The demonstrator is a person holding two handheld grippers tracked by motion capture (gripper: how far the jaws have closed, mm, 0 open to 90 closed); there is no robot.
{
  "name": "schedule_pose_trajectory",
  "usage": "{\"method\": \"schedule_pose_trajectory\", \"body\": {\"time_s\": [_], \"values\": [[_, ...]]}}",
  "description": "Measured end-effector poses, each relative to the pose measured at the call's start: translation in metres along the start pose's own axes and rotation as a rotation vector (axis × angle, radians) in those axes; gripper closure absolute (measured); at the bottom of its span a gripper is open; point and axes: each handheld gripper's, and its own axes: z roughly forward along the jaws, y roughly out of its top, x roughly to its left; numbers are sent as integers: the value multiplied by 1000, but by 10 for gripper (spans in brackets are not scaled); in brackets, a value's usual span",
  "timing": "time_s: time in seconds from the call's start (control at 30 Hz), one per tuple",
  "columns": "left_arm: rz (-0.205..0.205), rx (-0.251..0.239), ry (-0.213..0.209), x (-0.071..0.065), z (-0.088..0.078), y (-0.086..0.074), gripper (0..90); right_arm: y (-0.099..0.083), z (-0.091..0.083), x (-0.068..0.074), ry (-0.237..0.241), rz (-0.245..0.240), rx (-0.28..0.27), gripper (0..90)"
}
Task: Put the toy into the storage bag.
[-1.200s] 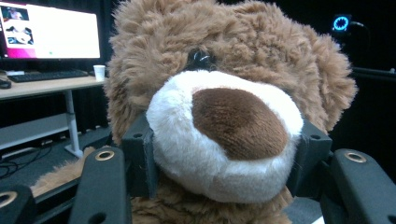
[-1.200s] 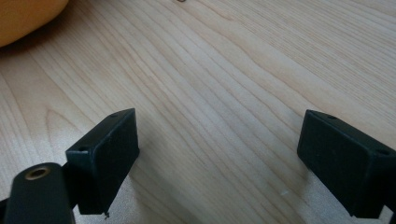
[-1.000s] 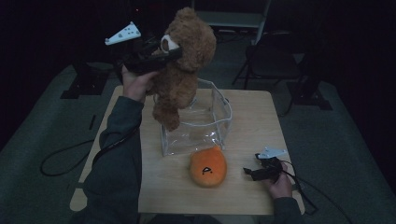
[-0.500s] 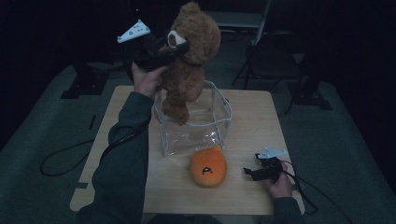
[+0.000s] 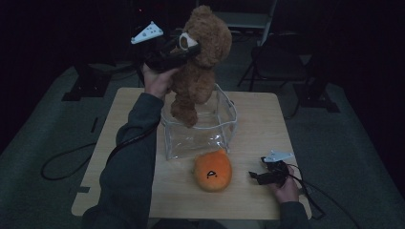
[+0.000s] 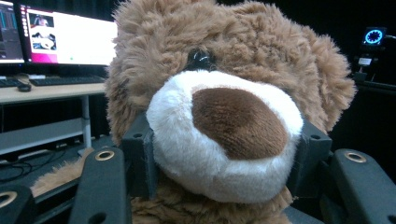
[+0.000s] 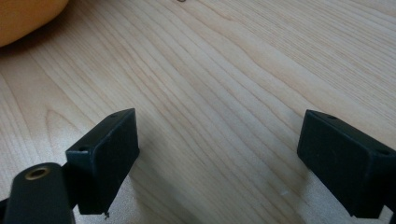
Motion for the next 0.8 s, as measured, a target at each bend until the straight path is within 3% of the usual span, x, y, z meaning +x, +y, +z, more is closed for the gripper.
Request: {"method": "schedule_pose_trajectory", "body": {"time_s": [0.27, 0.8], "values": [[12, 6, -10, 0, 6, 1, 406, 0, 0, 0, 1, 0, 0, 119], [-36, -22, -77, 7, 19, -3, 406, 0, 0, 0, -2, 4, 0, 118]]}}
